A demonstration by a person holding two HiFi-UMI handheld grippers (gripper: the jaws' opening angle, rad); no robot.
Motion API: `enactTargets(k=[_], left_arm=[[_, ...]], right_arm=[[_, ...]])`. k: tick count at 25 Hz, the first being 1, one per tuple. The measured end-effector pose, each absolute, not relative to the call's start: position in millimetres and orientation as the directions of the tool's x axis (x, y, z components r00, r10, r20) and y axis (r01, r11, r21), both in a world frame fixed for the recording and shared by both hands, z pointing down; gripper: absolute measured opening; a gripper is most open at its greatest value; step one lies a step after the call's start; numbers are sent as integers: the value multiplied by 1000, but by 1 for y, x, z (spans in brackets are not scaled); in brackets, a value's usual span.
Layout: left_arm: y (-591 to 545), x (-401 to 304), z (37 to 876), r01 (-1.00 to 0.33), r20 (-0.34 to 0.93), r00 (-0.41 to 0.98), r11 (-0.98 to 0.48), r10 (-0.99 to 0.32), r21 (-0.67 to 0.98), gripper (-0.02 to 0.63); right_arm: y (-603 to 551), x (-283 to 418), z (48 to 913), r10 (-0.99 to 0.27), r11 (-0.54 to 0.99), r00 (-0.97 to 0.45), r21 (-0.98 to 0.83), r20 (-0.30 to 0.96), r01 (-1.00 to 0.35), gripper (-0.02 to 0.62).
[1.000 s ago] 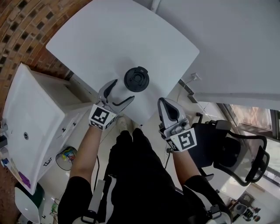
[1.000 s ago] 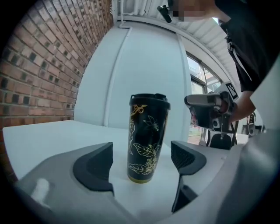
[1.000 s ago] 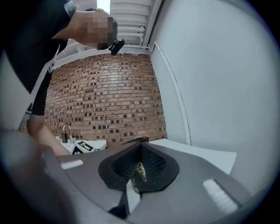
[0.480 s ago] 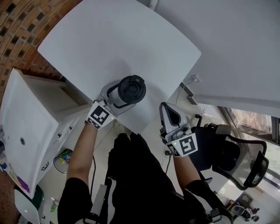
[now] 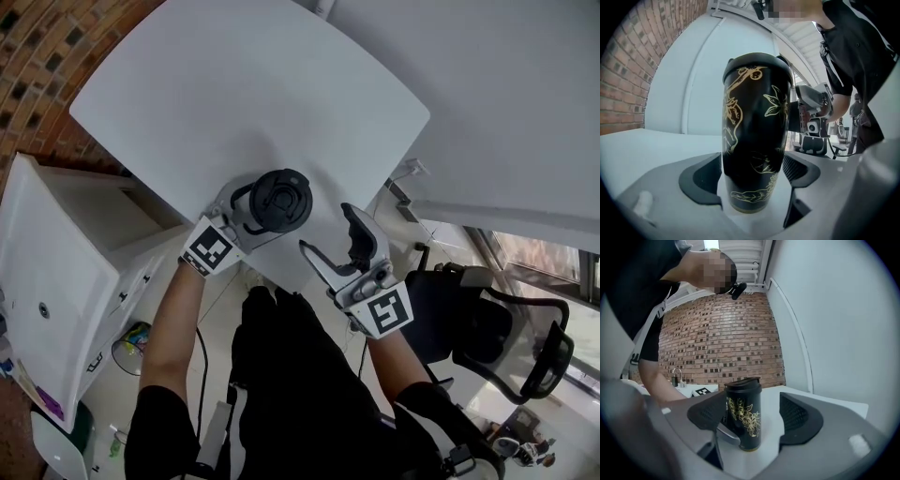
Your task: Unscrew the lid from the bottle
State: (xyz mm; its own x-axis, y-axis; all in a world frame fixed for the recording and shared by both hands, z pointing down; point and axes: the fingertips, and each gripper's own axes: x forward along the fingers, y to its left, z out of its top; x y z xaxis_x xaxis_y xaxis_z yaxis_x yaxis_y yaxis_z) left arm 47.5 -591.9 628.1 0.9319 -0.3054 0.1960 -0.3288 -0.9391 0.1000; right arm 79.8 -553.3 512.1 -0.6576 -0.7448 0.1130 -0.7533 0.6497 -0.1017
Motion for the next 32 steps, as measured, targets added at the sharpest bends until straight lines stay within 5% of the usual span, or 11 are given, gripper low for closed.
enactTargets(k=[6, 25, 32], left_arm=[[-592, 48, 628, -309, 195, 939, -944, -284, 113, 377], [-592, 49, 629, -314, 197, 938, -941, -287, 124, 377], [-592, 49, 628, -312, 197, 938, -941, -285, 127, 376]], right_arm=[[-566, 42, 506, -730, 675, -679, -74, 81, -734, 401], [-593, 13, 516, -779, 622, -620, -5, 93, -783, 431], [-588, 12, 519, -596, 797, -796, -39, 110, -602, 433]])
